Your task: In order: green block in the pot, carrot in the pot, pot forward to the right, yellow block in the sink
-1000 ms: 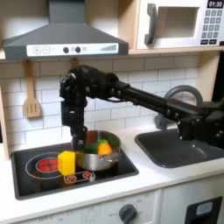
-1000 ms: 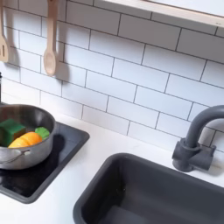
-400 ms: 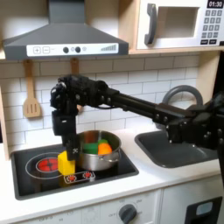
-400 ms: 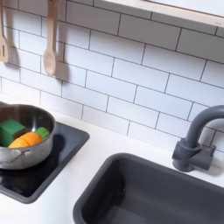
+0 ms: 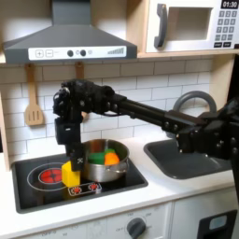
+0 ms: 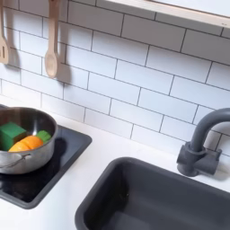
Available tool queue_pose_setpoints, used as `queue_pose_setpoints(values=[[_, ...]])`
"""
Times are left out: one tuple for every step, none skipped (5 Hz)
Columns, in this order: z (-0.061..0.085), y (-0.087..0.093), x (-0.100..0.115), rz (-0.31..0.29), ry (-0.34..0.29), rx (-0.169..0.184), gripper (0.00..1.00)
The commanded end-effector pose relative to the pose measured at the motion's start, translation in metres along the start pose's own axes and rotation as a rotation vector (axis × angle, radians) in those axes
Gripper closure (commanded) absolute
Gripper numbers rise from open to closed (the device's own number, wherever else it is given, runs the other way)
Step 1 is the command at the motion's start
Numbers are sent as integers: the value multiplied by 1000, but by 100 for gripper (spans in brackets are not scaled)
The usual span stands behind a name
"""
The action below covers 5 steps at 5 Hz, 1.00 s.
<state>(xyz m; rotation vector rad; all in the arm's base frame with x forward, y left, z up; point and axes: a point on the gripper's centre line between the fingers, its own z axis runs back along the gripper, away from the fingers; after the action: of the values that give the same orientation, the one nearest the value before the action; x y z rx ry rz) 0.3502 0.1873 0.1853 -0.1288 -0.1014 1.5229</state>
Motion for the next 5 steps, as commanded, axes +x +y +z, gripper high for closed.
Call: queue_pose_setpoints(values=[[14, 1, 1, 1, 9, -31, 0], [12, 2, 11, 31, 21, -33, 0], [14, 5, 16, 45, 19, -35, 0], [13, 5, 17, 49, 23, -26, 0], [5, 5, 19, 45, 11, -9, 0]])
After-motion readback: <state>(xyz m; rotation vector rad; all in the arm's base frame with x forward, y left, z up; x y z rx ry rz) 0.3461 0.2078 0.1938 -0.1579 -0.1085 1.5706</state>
